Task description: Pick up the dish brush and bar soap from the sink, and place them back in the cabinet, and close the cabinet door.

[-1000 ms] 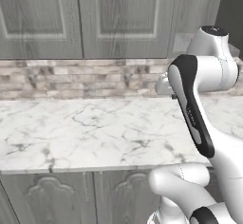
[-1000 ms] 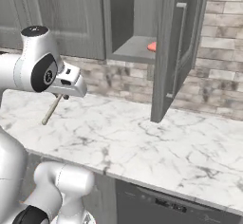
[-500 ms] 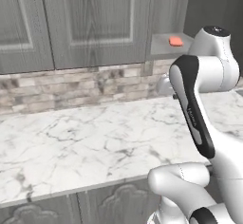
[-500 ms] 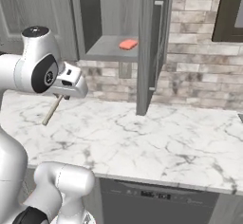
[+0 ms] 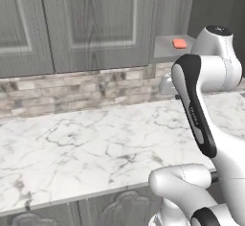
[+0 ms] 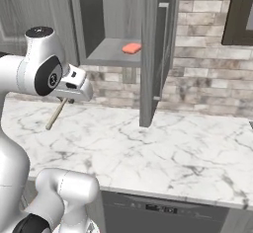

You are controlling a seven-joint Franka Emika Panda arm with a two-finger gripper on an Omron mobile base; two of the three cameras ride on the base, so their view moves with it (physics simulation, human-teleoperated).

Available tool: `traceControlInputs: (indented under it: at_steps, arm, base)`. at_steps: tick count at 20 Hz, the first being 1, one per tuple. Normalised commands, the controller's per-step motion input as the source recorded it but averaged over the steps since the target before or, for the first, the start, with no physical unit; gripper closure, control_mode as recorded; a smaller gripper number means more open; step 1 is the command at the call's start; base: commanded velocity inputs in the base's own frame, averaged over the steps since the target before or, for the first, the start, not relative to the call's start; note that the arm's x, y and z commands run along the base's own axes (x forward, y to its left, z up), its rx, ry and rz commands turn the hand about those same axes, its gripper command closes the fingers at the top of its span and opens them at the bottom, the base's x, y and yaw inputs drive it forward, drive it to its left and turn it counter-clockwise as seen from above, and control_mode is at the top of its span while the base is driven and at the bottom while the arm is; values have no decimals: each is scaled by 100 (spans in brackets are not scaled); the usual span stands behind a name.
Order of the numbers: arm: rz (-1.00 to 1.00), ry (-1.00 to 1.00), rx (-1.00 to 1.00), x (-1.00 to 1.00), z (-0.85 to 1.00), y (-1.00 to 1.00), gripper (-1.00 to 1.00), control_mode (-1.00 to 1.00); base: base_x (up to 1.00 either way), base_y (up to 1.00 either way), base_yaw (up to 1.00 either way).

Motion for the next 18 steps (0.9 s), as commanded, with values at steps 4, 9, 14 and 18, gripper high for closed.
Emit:
traceControlInputs:
  at_steps: [4, 9, 14, 18]
  arm:
    - [0, 0, 0, 0, 0, 0, 100, 100]
    - [0, 0, 0, 0, 0, 0, 100, 100]
    - [0, 0, 0, 0, 0, 0, 100, 100]
    - [0, 0, 0, 0, 0, 0, 100, 100]
  base:
    - [0, -51, 0]
    - [0, -58, -1]
    - [0, -54, 0]
    - [6, -33, -2]
